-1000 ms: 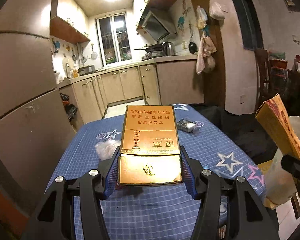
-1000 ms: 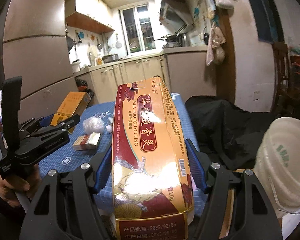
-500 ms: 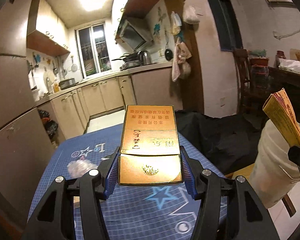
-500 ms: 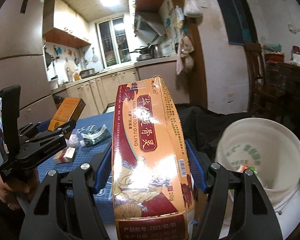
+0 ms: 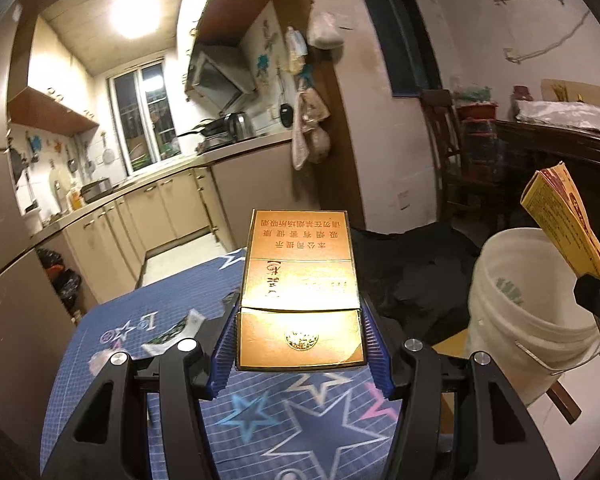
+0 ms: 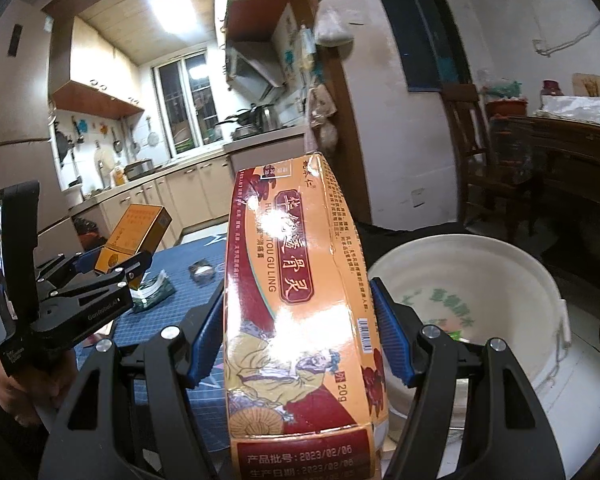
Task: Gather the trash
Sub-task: 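Carry the gold pack and orange-red box over the bucket and release both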
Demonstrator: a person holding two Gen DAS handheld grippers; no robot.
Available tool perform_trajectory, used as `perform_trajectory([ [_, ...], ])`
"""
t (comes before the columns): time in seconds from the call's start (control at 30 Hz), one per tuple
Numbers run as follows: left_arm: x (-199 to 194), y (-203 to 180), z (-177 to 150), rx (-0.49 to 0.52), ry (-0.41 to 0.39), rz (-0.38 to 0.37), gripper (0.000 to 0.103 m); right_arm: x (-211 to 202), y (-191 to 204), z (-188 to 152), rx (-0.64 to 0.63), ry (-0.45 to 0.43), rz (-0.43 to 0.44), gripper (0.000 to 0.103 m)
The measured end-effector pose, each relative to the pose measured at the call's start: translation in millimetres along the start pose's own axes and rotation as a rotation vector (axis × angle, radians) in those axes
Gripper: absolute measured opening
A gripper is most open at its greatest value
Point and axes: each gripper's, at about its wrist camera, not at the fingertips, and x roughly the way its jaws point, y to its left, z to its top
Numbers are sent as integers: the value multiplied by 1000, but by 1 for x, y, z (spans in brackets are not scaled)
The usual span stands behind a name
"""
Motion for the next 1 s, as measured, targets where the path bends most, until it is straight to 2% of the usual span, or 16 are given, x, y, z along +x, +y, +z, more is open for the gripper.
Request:
perform_trajectory([
  [0.4,18,-69,19,90,-21,-117,57,-11,-46,3,38,-22,-117,65],
  [0.77,27,-123,32,167,-50,-190,57,-19,-77,7,39,-37,-206,65],
  [1.0,35,-155,33,214,-47,-258,57,-20,-100,7,41,-19,-266,65],
])
